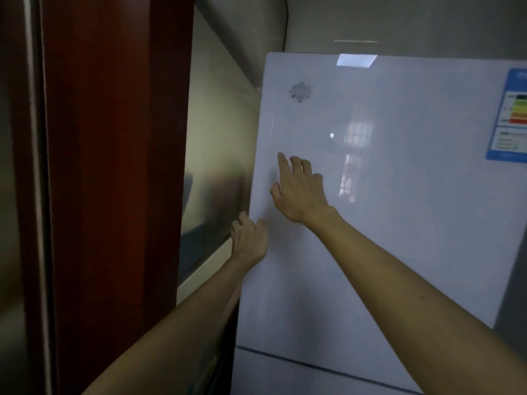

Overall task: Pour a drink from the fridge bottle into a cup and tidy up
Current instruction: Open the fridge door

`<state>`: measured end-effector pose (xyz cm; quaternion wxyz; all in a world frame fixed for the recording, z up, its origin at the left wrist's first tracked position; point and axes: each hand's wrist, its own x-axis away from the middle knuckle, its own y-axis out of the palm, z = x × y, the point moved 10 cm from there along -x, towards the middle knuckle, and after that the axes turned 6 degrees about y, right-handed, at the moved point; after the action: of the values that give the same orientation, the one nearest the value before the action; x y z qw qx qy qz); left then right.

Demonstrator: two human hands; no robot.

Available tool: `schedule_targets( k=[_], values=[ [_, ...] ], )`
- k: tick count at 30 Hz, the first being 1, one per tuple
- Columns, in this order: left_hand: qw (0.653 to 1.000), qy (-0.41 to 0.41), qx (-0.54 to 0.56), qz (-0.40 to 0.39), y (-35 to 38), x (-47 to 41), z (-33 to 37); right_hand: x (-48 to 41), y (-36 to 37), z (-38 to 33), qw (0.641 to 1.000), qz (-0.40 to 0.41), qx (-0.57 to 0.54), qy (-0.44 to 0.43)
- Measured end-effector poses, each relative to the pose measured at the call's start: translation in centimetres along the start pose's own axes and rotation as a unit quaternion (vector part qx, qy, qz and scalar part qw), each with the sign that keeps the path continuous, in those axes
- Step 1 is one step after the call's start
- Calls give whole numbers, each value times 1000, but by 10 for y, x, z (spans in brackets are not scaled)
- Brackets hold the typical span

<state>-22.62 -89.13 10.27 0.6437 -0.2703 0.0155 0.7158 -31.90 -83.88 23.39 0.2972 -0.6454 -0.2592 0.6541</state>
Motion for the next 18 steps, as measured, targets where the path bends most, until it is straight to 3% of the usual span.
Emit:
schedule_targets(
  k=[6, 12, 18],
  values=[
    [1000, -8, 12, -1, 16, -25, -15, -26, 19, -18, 998, 60, 11, -17],
    [987, -36, 155, 22, 27, -45, -30, -67, 24, -31, 988, 151, 28, -37],
    [979, -57, 194, 38, 34, -45, -28, -83, 40, -33, 973, 223, 57, -8]
  ],
)
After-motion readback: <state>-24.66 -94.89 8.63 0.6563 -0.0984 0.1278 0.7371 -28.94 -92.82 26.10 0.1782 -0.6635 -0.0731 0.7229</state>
